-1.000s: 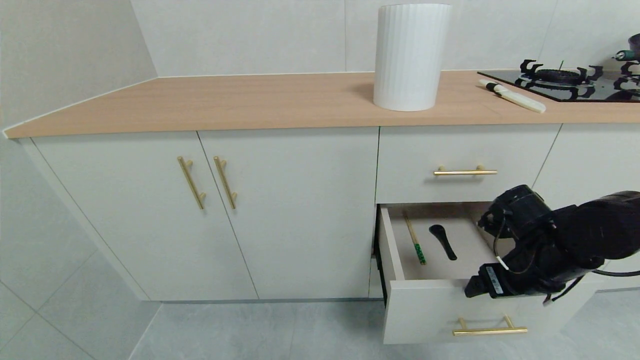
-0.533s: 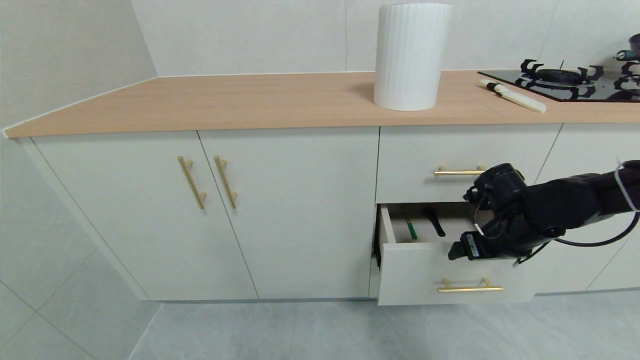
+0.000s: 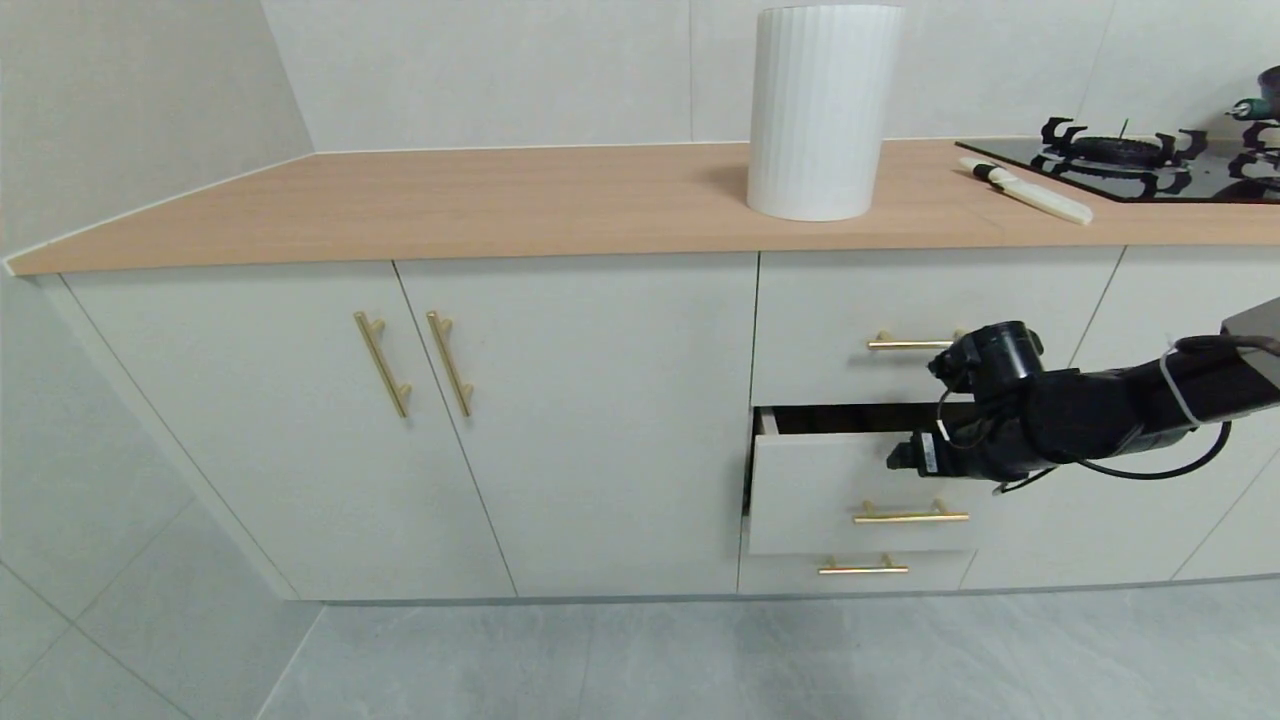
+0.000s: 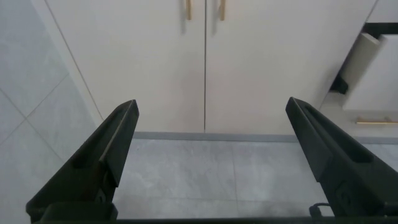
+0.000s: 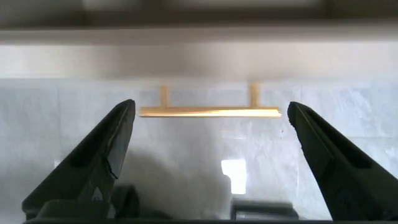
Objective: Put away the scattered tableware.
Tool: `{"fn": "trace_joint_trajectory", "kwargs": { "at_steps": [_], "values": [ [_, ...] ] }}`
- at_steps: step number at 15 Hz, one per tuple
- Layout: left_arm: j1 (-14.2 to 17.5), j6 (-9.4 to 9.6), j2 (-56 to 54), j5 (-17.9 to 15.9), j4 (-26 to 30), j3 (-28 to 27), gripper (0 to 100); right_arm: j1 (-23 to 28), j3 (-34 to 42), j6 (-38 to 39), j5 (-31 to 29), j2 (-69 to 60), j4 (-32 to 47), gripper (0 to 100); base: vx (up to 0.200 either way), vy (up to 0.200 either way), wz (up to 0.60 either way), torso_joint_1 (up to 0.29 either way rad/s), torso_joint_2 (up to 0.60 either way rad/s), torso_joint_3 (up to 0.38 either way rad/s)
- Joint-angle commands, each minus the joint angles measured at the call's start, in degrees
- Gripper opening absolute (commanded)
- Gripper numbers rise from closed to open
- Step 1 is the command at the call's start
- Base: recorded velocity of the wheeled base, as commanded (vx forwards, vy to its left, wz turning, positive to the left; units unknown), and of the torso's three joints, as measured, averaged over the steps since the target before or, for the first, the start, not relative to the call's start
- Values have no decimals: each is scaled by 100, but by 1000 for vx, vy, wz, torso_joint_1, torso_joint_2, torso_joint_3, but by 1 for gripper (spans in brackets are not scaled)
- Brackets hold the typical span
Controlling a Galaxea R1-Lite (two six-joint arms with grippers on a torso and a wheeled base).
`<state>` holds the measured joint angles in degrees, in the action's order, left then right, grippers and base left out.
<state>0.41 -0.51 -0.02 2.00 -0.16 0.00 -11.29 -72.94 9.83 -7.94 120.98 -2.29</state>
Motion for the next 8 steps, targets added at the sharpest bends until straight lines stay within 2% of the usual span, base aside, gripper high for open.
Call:
{"fn": "trace_joint_trajectory", "kwargs": {
  "at_steps": [1,8],
  "values": [
    [2,-2,2,2,-2,0,100,101,7,2,3,233,-404,100,0,0,0,0,0,0],
    [2,-2,2,11,-2,0,100,268,25,2,-24,804,-1915,100,0,0,0,0,0,0]
  ]
}}
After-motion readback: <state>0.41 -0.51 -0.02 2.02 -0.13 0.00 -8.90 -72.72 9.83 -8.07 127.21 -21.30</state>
